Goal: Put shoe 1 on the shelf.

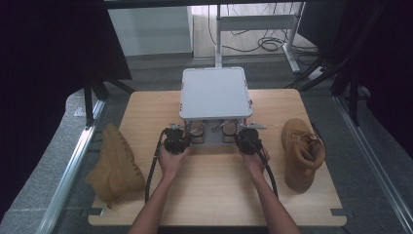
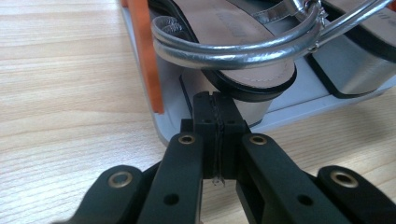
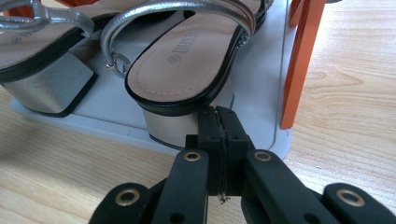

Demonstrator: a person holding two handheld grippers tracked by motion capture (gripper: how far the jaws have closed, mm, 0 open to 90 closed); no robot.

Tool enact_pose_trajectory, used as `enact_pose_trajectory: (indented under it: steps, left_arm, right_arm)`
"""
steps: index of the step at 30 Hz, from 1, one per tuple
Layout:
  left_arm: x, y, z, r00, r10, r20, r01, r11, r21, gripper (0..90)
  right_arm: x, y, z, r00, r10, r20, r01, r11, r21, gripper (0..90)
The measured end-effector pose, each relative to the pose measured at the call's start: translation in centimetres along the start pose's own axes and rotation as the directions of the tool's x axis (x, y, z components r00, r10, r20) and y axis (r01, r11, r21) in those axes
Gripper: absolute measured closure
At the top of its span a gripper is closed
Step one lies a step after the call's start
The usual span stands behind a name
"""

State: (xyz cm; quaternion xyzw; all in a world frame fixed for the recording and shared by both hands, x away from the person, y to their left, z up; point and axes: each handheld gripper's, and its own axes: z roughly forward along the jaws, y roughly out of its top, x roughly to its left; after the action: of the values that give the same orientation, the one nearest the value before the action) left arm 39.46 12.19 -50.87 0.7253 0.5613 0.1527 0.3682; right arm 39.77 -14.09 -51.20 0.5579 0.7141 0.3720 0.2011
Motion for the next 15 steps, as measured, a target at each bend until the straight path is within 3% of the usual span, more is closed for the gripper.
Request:
enact_pose_trajectory:
  steps: [15]
  left_arm:
    - [-1.4,0.1,0.8,0.9997,0.001,0.026,-0.001,1.0000,0.002,88.4]
  right_arm:
    - [1.3,0.0,0.4,0.9994,-0.016,-0.031,0.016,1.000,-0.010,89.6]
